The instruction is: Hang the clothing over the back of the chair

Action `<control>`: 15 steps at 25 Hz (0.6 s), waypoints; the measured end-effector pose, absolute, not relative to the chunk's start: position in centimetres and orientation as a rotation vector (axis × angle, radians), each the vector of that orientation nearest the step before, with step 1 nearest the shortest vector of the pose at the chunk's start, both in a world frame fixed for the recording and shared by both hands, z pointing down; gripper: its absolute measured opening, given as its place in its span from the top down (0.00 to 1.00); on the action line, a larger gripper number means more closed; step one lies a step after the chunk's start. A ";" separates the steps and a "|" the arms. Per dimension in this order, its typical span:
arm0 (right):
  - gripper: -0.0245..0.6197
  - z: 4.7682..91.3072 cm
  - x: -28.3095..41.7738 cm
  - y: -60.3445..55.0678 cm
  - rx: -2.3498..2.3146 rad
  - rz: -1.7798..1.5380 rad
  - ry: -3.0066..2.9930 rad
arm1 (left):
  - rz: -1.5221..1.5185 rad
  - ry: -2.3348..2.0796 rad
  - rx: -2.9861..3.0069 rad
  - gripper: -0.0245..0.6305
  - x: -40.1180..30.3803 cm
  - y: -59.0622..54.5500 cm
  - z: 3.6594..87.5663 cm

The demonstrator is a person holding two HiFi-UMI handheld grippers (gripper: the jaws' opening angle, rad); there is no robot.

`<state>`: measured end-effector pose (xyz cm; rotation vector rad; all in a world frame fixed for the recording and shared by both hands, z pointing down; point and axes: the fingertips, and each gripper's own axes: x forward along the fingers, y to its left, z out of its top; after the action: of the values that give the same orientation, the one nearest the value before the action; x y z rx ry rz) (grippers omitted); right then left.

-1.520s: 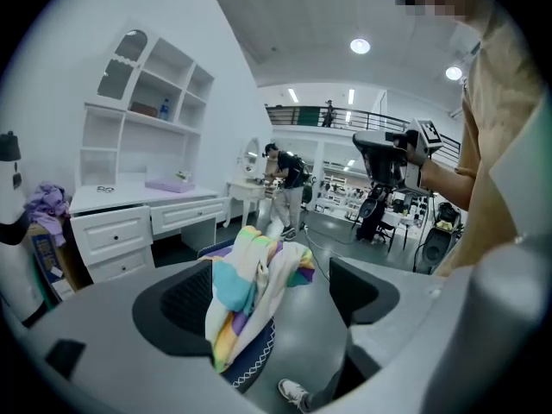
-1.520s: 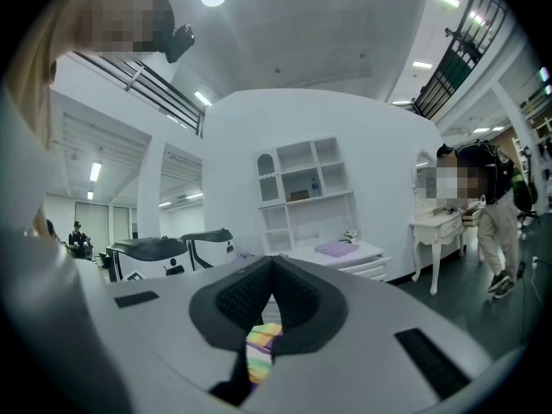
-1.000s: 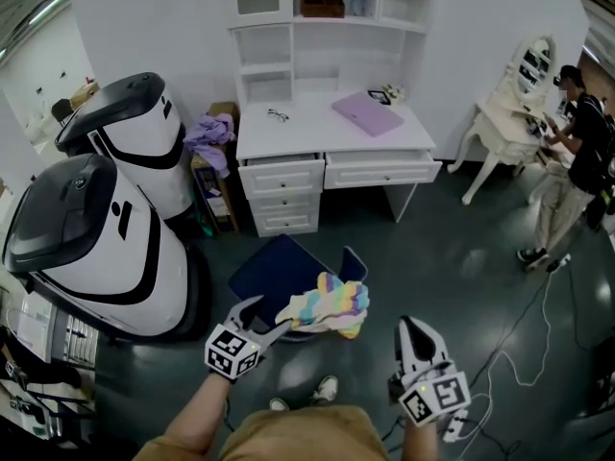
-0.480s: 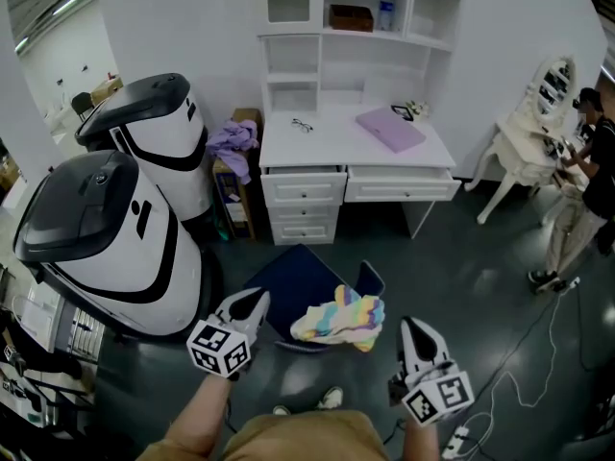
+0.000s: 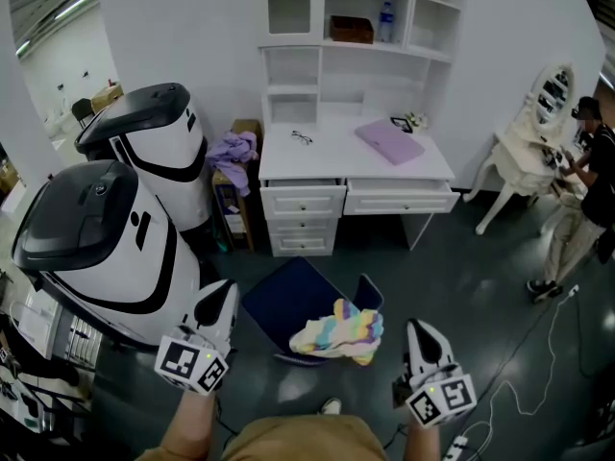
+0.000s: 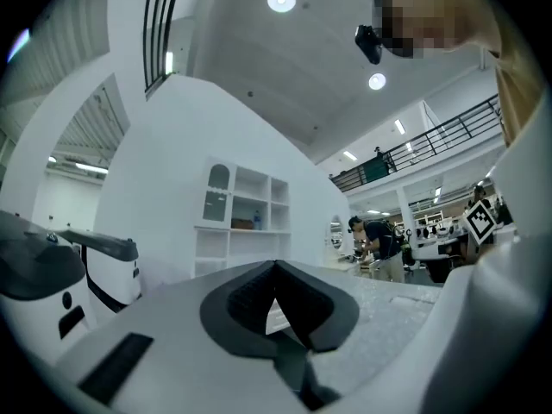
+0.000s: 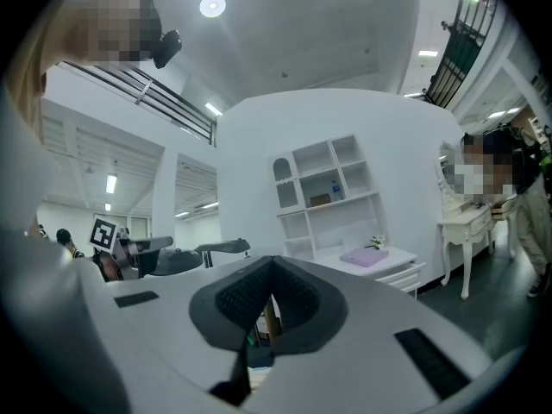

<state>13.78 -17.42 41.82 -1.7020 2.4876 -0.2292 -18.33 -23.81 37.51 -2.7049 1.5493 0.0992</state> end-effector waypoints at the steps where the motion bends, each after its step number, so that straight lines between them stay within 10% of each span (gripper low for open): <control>1: 0.96 41.7 14.0 -17.6 -1.708 -0.224 2.484 | 0.113 1.556 -2.672 0.96 -18.8 -23.6 36.6; 15: 0.96 38.5 15.3 -17.9 -1.731 -0.130 2.499 | 0.161 1.674 -2.473 0.96 -22.5 -20.5 34.1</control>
<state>15.31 -17.88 38.52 -1.7308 2.4987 -0.1296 -22.52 -20.47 34.11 -2.4735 1.6738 0.1611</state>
